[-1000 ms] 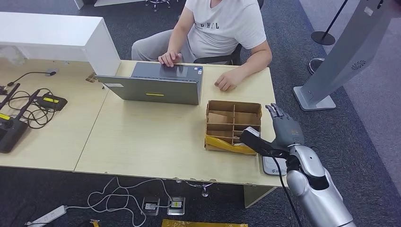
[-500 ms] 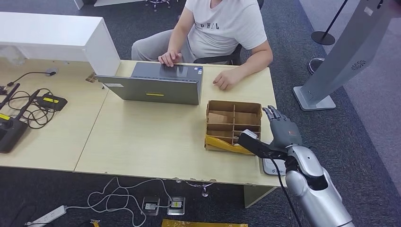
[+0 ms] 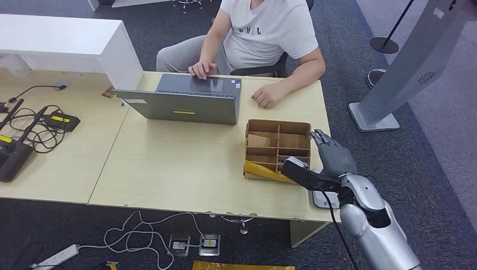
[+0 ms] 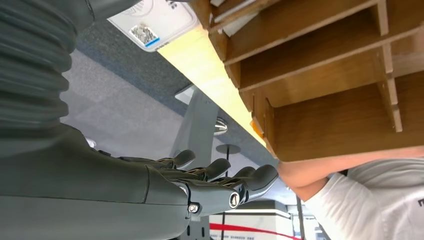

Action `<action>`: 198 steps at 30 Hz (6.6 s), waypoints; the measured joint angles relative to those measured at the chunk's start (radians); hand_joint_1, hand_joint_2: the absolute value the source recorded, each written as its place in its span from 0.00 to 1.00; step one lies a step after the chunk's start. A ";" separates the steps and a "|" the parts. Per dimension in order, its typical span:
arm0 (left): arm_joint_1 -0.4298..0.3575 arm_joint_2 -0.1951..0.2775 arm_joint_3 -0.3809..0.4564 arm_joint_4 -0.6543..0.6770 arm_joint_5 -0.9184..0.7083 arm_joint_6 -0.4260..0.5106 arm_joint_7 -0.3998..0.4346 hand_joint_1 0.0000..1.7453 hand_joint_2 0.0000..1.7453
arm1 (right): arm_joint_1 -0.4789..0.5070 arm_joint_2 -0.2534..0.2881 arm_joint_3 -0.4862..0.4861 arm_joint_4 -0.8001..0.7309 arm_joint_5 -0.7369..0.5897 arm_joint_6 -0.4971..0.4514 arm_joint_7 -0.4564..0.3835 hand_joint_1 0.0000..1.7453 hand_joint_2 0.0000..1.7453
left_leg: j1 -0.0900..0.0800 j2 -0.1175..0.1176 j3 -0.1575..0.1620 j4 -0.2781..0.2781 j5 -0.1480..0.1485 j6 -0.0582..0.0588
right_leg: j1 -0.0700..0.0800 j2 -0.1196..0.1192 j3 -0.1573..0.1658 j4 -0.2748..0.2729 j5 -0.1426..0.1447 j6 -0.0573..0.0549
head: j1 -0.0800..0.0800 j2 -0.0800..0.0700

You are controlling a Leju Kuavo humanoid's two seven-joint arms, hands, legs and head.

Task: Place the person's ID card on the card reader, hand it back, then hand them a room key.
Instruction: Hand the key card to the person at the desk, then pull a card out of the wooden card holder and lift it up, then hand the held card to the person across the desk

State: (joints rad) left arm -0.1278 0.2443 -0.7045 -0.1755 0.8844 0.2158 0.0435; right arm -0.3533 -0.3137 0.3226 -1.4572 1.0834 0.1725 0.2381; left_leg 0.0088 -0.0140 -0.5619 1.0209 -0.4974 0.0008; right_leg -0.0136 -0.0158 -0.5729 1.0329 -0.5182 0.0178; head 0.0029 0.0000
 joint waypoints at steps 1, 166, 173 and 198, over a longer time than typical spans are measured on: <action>0.000 0.000 -0.001 0.000 0.001 0.000 0.000 0.00 0.00 | 0.004 -0.001 0.001 -0.007 -0.007 0.005 0.001 0.00 1.00 | 0.000 0.000 0.000 0.000 0.000 0.000 | 0.000 0.000 0.000 0.000 0.000 0.000 | 0.000 0.000; -0.001 0.013 -0.052 0.000 0.021 -0.004 0.000 0.00 0.00 | -0.014 0.043 0.124 0.137 0.045 -0.160 -0.040 1.00 1.00 | 0.000 0.000 0.000 0.000 0.000 0.000 | 0.000 0.000 0.000 0.000 0.000 0.000 | 0.000 0.000; -0.001 0.013 -0.052 0.000 0.021 -0.003 -0.002 0.00 0.00 | -0.109 0.033 0.078 0.133 0.076 -0.229 -0.086 1.00 1.00 | 0.000 0.001 0.000 0.000 0.000 0.000 | 0.000 0.001 0.000 0.000 0.000 0.000 | 0.000 0.000; -0.004 0.013 -0.078 0.000 0.025 0.004 -0.010 0.00 0.00 | -0.519 0.054 0.051 0.271 0.048 -0.407 -0.199 1.00 1.00 | 0.000 0.001 -0.001 0.000 0.001 0.000 | 0.000 0.001 0.000 0.001 0.000 0.000 | 0.000 0.000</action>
State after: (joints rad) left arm -0.1316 0.2575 -0.7821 -0.1755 0.9095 0.2199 0.0340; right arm -0.8727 -0.2596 0.3733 -1.1858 1.1315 -0.2346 0.0393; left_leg 0.0088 -0.0130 -0.5626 1.0209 -0.4967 0.0005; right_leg -0.0136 -0.0151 -0.5731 1.0338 -0.5177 0.0179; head 0.0029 0.0000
